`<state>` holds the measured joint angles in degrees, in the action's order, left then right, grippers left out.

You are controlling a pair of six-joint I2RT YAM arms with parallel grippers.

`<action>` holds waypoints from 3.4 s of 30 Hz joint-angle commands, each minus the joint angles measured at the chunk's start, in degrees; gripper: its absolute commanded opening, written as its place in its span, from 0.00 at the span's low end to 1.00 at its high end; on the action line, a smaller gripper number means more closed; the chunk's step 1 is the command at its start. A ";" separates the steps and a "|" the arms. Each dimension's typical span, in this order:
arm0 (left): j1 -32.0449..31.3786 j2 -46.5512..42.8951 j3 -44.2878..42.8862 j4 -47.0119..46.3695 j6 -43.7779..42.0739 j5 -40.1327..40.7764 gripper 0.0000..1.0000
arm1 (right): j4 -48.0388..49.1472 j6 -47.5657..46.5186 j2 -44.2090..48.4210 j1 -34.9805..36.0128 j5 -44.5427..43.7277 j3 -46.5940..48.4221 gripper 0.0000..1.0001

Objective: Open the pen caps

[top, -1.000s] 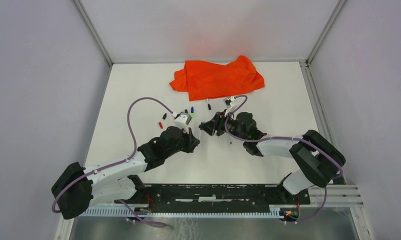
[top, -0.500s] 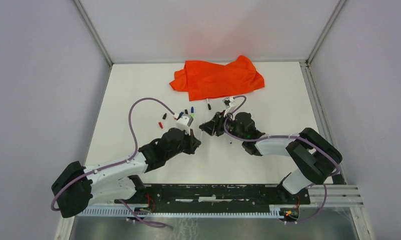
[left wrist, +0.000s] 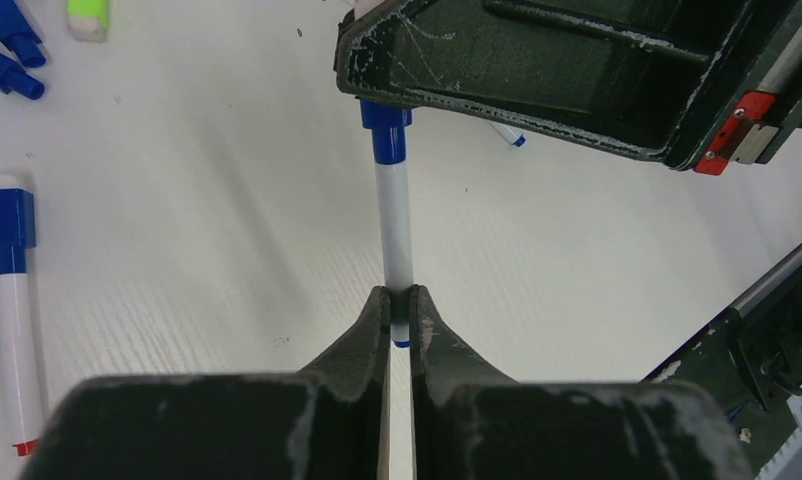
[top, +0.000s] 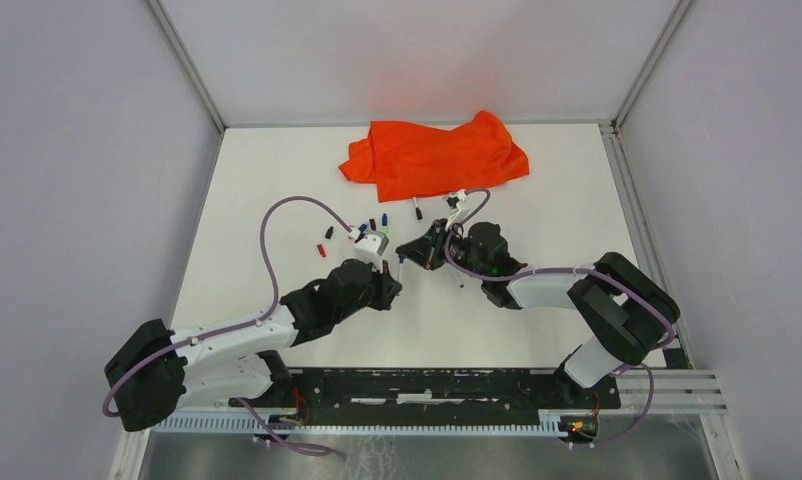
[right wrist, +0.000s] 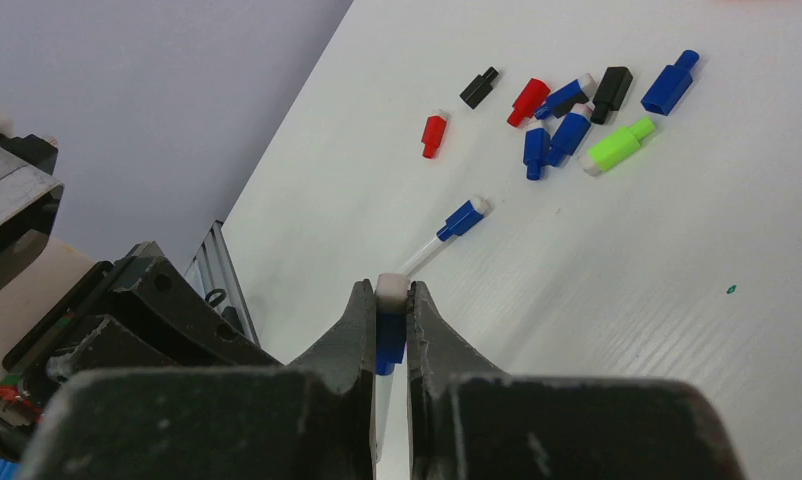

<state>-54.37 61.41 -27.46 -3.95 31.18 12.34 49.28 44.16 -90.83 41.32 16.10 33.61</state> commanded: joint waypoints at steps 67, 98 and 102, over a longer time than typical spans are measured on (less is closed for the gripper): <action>-0.31 6.50 5.18 -19.15 -4.51 -10.93 0.02 | 22.09 1.86 4.25 -9.52 -1.12 -10.66 0.00; -1.13 13.19 2.38 -17.27 -5.38 11.30 0.02 | -11.27 -12.18 9.95 -8.55 -18.02 3.33 0.00; -1.11 15.41 3.09 -23.36 -9.92 -1.21 0.02 | -8.72 -11.81 9.21 -10.21 -11.00 3.95 0.00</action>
<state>-55.66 74.83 -27.77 -29.17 28.80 18.17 36.16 38.50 -81.12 38.00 13.37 34.70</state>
